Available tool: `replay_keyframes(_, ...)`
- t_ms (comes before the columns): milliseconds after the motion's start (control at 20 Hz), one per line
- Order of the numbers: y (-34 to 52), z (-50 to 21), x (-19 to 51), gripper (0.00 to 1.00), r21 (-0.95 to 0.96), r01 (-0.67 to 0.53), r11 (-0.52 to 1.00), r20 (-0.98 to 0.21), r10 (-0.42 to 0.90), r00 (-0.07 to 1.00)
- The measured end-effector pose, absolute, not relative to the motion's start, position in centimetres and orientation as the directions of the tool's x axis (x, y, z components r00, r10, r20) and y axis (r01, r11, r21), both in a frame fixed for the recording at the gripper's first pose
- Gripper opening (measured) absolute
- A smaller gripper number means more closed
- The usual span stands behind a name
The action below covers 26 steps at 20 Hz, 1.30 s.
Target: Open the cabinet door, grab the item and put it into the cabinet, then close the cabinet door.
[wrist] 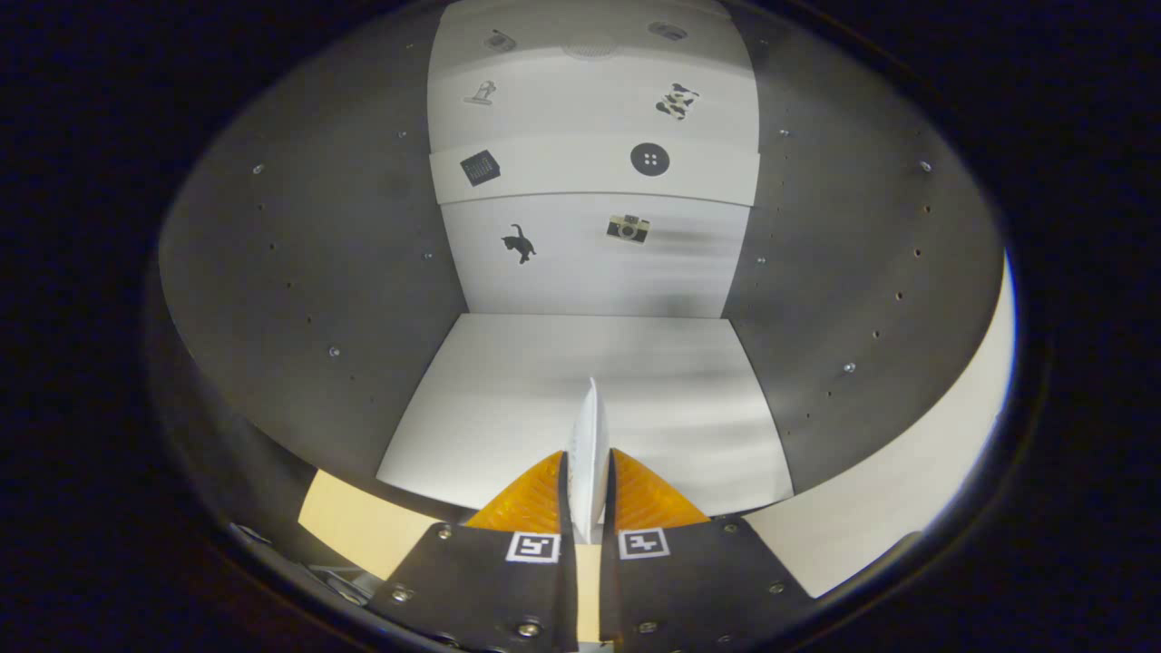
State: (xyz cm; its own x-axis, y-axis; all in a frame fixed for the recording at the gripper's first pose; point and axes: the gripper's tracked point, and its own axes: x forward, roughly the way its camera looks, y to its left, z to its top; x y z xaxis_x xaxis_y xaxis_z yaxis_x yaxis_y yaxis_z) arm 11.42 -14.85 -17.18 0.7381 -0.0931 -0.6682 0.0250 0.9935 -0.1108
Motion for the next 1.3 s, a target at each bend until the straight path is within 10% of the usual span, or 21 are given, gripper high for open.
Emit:
replay_keyframes(900, -13.9, -19.6, 12.9, 0.12, -0.095, 0.024, 0.995, -0.748, -0.087, 0.658)
replay_keyframes(1300, -13.3, -18.1, 14.5, 0.31, -0.033, 0.043, 0.999, -0.686, -0.054, 0.726)
